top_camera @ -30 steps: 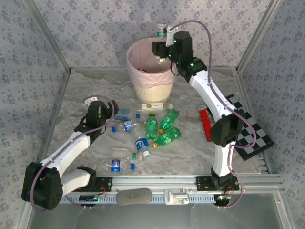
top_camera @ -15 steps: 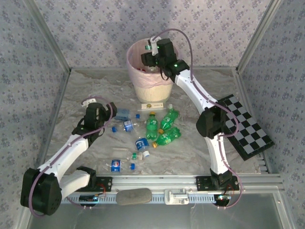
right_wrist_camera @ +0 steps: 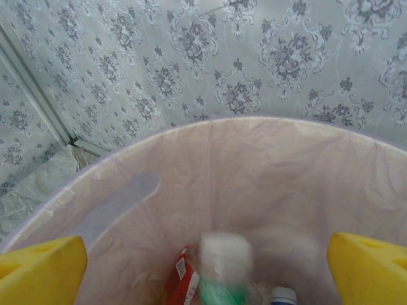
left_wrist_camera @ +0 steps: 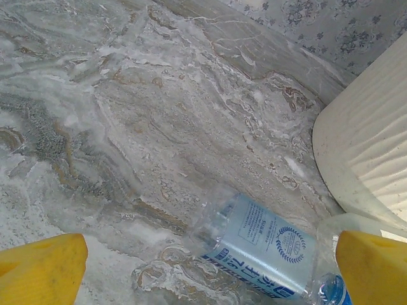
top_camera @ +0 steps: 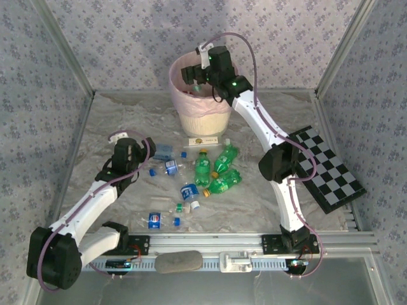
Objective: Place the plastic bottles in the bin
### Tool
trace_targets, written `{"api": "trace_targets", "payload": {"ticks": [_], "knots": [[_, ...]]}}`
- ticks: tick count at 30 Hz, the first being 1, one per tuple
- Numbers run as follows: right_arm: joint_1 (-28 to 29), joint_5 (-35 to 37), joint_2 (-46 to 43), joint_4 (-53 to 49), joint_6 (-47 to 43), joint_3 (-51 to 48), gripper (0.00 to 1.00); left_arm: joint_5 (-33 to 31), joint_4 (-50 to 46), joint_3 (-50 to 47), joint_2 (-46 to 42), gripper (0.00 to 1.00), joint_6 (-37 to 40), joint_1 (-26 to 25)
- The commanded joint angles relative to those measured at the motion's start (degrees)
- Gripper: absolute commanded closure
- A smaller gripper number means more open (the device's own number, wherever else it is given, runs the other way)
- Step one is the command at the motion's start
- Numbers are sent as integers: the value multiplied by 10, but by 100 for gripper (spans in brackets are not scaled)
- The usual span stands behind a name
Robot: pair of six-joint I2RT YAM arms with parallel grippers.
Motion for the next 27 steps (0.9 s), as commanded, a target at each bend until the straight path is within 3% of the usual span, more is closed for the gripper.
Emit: {"api": "trace_targets", "payload": {"ticks": [1, 8, 20, 24, 27], "knots": [[8, 3, -21, -6, -3, 17, 1, 3, 3, -3, -8, 0, -2, 5], [32, 30, -104, 18, -30, -64, 1, 14, 15, -3, 1, 0, -21, 5], [49, 53, -327, 137, -9, -408, 1, 48, 25, 24, 44, 0, -55, 5], [50, 63, -391, 143, 13, -509, 1, 68, 17, 48, 82, 0, -94, 0], [48, 78, -434, 148, 35, -588, 1, 45, -8, 67, 117, 0, -149, -14]]}}
